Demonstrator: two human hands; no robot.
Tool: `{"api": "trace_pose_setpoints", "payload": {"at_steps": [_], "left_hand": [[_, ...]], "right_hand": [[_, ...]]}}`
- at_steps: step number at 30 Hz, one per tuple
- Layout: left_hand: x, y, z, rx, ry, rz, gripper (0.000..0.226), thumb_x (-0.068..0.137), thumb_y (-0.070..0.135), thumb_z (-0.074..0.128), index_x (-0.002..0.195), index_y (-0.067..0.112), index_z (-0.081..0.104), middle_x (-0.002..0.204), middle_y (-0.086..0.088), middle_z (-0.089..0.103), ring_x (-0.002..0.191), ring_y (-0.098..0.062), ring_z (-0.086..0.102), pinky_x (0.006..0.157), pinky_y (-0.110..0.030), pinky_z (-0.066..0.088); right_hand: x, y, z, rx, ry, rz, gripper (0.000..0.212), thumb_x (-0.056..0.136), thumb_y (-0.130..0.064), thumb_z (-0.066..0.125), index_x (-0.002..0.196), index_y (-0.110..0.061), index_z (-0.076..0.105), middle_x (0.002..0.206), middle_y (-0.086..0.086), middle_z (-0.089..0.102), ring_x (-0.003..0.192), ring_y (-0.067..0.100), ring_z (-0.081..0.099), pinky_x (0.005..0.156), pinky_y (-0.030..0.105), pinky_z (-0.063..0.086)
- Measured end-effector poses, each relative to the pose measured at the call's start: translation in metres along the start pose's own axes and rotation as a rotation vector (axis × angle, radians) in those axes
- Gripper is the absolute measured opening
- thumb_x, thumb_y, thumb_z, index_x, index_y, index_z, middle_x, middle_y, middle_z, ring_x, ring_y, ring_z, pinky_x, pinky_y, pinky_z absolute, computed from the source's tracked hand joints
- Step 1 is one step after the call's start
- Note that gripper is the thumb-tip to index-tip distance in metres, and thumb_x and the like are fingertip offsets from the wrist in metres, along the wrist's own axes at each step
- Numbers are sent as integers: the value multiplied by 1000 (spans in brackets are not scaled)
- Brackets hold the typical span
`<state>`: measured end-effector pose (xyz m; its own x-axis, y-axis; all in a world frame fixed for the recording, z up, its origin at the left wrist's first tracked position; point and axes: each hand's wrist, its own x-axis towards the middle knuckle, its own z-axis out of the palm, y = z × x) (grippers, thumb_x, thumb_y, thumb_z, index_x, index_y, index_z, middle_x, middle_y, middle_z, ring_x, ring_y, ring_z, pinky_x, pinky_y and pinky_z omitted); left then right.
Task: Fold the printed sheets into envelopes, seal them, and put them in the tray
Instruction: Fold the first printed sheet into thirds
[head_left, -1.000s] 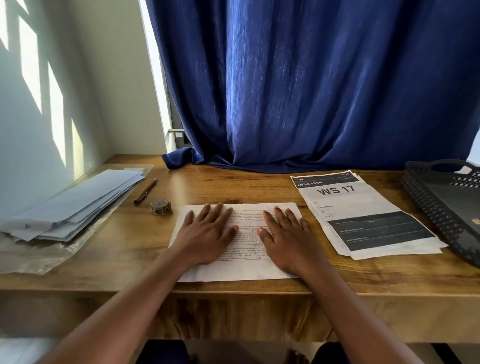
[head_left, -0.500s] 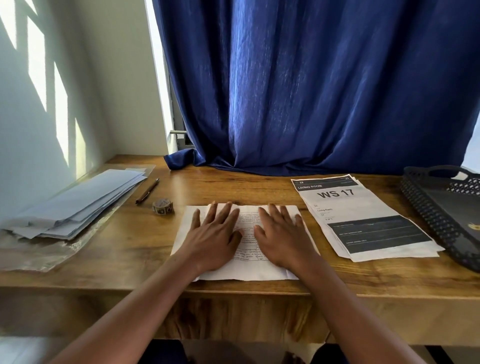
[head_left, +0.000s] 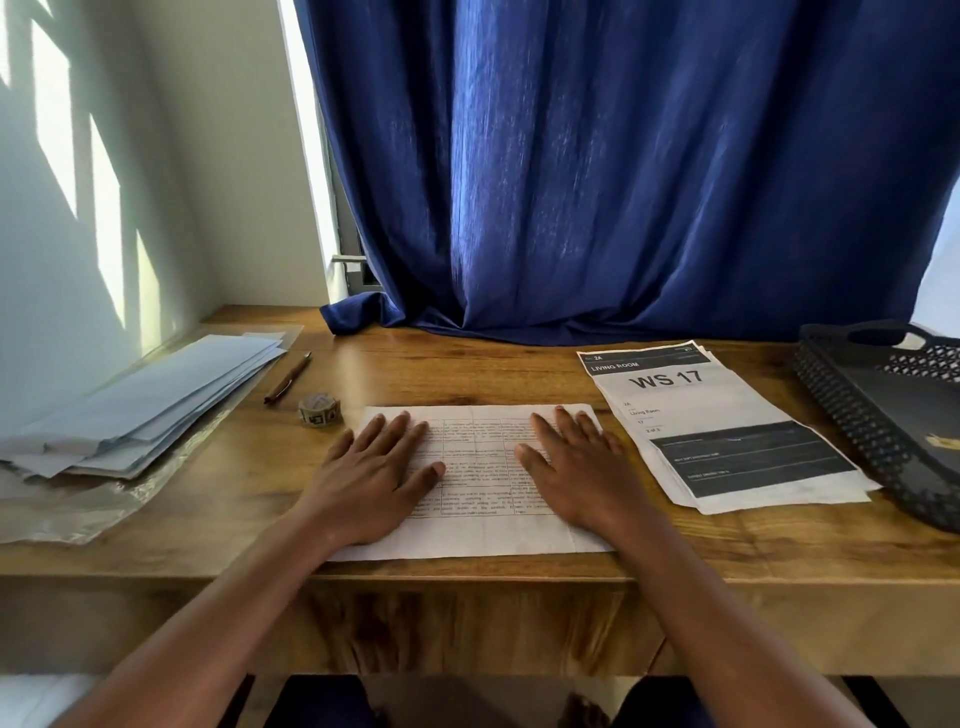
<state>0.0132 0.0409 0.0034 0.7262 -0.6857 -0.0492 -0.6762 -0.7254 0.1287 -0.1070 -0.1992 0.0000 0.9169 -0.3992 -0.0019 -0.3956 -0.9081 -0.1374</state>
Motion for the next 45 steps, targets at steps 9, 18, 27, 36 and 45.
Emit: {"api": "trace_pose_setpoints", "payload": {"at_steps": [9,18,27,36,45], "left_hand": [[-33,-1,-6,114,151,-43,90,86,76,-12,162,41,20,164,7,29,151,-20,19,126,-52,5],[-83,8,-19,100,293,-101,100,84,78,-12,136,39,63,113,8,47,114,-15,37,113,-37,26],[-94,-23,-23,-388,-89,211,94,60,105,47,145,69,30,161,40,15,157,-5,6,128,-53,14],[-87,-29,-9,-586,237,288,66,72,75,75,129,45,64,122,20,66,120,-9,60,97,-40,55],[-37,-13,-23,-1017,356,170,40,90,36,67,128,25,66,102,10,79,89,-10,76,66,-18,59]], "right_hand": [[-28,-14,-25,35,411,-328,55,105,-54,35,155,-32,37,165,-2,31,153,17,22,124,40,16],[-99,-31,-2,-3,-16,-638,112,71,-98,45,157,-51,-10,169,-19,-10,152,1,-16,123,33,-10],[-100,17,-3,346,105,-617,59,86,-28,74,139,-45,57,150,-32,44,145,-10,28,120,31,28],[-103,29,-18,982,-46,-304,28,87,-46,73,107,-27,73,99,-18,76,86,2,72,62,14,53],[-47,17,-39,1107,149,-178,33,76,-59,73,101,-39,69,93,-22,77,87,0,74,66,15,57]]}}
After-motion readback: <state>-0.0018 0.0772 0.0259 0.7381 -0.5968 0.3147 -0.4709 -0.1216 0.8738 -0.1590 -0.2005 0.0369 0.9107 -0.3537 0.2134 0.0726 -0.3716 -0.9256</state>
